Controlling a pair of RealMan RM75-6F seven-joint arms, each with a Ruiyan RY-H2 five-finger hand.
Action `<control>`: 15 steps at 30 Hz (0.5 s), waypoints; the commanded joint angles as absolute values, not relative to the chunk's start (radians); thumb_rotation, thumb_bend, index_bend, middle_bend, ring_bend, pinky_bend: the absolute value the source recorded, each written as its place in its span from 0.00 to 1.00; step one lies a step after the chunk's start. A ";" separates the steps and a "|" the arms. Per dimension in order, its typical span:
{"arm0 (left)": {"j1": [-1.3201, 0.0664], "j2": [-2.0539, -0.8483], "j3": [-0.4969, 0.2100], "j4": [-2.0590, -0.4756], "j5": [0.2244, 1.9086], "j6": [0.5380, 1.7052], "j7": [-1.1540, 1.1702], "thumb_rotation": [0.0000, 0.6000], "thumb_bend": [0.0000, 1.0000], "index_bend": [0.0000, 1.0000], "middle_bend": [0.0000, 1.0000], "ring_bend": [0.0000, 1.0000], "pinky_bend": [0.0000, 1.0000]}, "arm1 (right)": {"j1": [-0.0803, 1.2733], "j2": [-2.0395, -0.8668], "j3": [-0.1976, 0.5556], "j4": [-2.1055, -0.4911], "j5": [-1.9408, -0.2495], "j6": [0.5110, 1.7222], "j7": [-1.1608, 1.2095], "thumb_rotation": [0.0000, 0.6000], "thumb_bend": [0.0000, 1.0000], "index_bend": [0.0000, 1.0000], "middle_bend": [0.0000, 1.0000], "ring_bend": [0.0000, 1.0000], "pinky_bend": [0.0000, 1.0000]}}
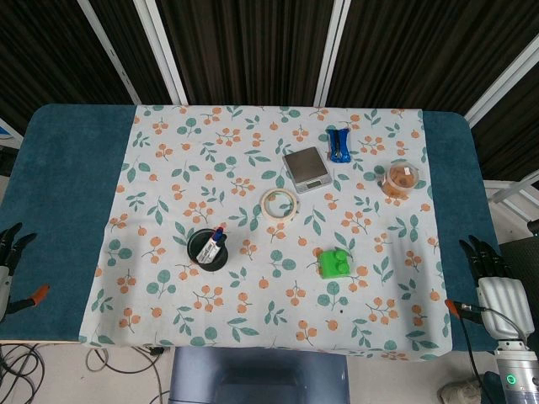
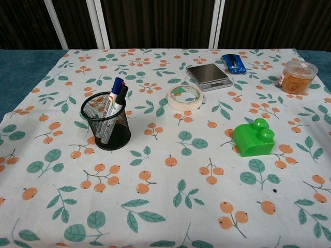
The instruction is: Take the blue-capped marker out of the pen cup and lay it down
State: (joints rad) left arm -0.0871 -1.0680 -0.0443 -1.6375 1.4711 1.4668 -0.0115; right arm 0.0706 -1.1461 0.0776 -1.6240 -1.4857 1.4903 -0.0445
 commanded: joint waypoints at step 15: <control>-0.089 -1.064 -0.042 -1.639 1.469 1.457 -0.016 1.00 0.17 0.14 0.00 0.00 0.00 | 0.071 -1.146 0.076 -1.628 -1.488 1.490 -0.047 1.00 0.12 0.07 0.00 0.05 0.17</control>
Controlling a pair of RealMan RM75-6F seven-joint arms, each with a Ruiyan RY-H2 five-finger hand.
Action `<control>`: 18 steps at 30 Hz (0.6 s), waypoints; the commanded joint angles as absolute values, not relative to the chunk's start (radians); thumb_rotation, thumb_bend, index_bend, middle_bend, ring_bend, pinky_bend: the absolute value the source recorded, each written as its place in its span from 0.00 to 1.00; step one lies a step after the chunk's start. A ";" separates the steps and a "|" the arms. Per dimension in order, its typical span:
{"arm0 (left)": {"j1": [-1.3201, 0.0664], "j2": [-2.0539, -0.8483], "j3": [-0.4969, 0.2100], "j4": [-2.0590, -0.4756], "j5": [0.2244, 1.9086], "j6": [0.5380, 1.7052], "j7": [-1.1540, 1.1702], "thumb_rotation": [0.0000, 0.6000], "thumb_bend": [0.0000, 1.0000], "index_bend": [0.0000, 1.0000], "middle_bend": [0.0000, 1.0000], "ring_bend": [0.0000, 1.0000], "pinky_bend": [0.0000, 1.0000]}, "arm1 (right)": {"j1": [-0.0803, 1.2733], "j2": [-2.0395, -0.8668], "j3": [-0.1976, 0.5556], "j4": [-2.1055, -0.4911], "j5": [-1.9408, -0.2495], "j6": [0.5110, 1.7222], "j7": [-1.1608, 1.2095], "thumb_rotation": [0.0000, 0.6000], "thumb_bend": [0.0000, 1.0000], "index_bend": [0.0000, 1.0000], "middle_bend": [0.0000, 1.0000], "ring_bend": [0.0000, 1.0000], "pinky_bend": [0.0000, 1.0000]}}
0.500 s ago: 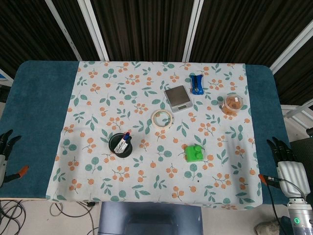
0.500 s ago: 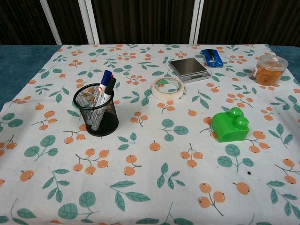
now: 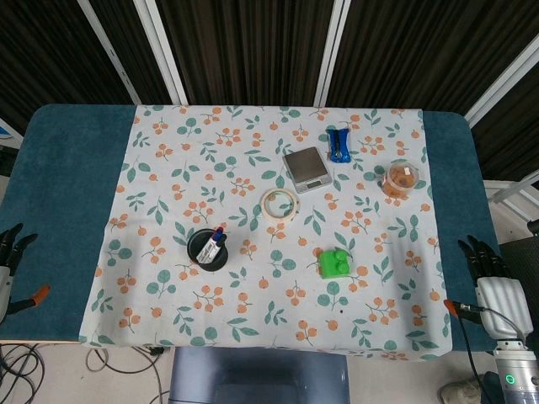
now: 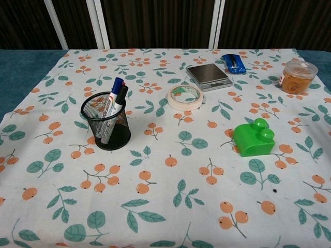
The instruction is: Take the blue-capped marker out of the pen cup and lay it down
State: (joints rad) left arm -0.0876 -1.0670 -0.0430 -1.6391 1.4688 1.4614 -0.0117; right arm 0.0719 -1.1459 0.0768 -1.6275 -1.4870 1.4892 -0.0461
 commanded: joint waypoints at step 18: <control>-0.094 -1.077 -0.042 -1.603 1.522 1.489 -0.070 1.00 0.17 0.18 0.00 0.00 0.00 | 0.070 -1.145 0.076 -1.629 -1.488 1.493 -0.047 1.00 0.12 0.07 0.00 0.05 0.17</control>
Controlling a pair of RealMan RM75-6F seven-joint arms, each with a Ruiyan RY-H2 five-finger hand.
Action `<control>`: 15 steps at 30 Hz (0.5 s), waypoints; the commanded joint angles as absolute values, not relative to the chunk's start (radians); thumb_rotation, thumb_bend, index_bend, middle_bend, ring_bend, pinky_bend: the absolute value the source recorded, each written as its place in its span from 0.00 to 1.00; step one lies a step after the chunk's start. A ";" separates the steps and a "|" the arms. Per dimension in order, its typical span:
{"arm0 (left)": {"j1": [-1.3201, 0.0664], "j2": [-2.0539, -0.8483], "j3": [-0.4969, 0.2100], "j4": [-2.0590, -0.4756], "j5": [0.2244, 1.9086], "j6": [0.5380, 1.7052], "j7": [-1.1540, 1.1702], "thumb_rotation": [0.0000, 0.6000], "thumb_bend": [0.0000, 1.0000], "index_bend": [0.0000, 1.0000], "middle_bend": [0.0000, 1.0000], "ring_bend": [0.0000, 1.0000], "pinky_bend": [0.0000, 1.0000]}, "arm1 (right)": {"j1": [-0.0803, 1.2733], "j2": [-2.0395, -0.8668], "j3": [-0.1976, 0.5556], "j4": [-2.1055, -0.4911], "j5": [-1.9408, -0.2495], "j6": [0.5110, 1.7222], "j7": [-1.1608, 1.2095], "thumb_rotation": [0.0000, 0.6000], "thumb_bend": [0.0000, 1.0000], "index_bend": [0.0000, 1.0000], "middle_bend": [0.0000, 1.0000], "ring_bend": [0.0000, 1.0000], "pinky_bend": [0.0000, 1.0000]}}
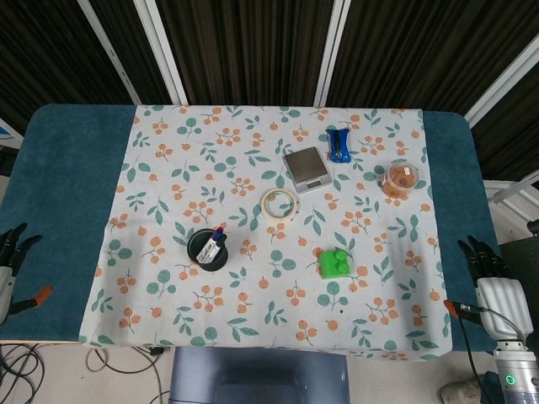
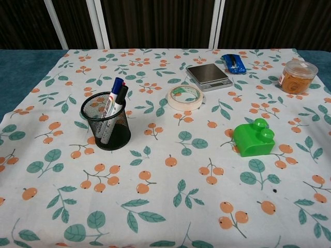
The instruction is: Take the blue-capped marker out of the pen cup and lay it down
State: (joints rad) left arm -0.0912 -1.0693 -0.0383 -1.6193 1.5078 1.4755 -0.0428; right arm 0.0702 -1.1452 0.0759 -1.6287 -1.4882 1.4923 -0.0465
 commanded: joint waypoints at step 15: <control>-0.307 -0.944 -0.102 -1.729 1.503 1.181 -0.275 1.00 0.26 0.21 0.00 0.00 0.00 | 0.066 -1.146 0.078 -1.632 -1.479 1.495 -0.055 1.00 0.12 0.08 0.00 0.05 0.17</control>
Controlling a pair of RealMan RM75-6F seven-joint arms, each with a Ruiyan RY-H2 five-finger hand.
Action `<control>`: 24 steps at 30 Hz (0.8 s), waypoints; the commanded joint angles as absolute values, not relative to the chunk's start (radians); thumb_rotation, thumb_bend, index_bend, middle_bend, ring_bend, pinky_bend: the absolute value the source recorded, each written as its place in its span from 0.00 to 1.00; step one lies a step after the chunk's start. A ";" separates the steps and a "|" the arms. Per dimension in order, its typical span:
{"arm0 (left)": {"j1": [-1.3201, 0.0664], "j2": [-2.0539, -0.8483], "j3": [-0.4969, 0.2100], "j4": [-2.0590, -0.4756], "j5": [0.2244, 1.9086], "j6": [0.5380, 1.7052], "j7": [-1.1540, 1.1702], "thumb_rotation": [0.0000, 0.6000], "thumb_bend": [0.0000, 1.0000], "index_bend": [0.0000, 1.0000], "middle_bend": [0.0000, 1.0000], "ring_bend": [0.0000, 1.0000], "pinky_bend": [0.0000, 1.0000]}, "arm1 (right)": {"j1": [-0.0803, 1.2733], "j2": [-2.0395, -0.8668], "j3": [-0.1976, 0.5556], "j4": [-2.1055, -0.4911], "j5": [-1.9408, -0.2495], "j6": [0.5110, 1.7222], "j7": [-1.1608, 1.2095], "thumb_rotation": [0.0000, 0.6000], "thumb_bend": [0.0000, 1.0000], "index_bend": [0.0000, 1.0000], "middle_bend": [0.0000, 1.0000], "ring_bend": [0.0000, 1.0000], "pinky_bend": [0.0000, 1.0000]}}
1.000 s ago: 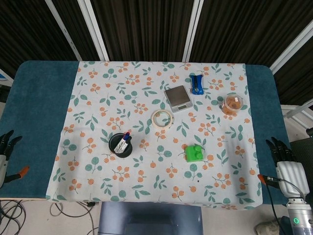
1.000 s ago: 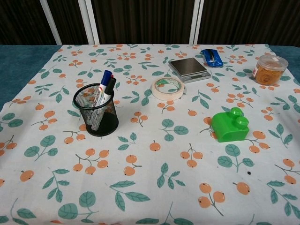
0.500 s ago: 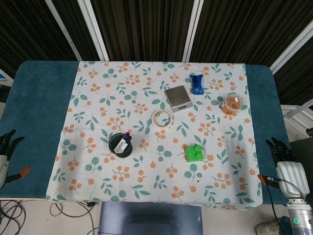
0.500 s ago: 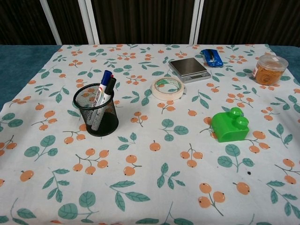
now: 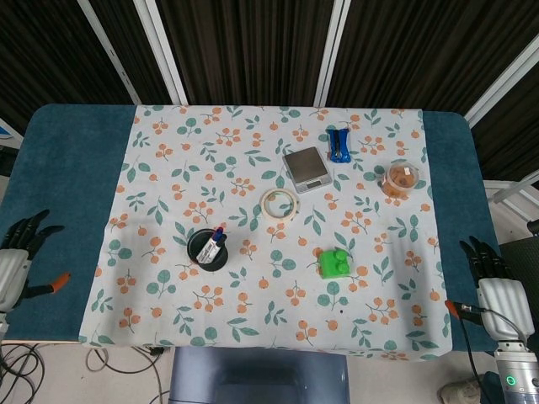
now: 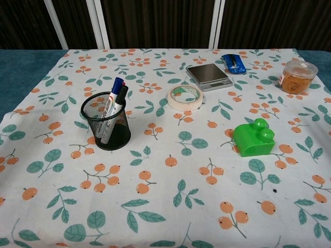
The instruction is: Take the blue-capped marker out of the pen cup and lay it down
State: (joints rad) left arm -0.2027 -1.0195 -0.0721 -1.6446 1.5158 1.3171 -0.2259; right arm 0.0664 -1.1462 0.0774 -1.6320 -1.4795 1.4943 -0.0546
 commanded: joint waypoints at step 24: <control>-0.642 -1.111 -0.229 -1.892 0.954 0.893 -0.023 1.00 0.26 0.30 0.00 0.00 0.00 | 0.063 -1.146 0.080 -1.634 -1.470 1.493 -0.057 1.00 0.12 0.08 0.00 0.05 0.17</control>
State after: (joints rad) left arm -0.6197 -1.0871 -0.2238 -1.8873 0.9824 0.8945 -0.0498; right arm 0.0632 -1.1464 0.0798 -1.6340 -1.4700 1.4934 -0.0572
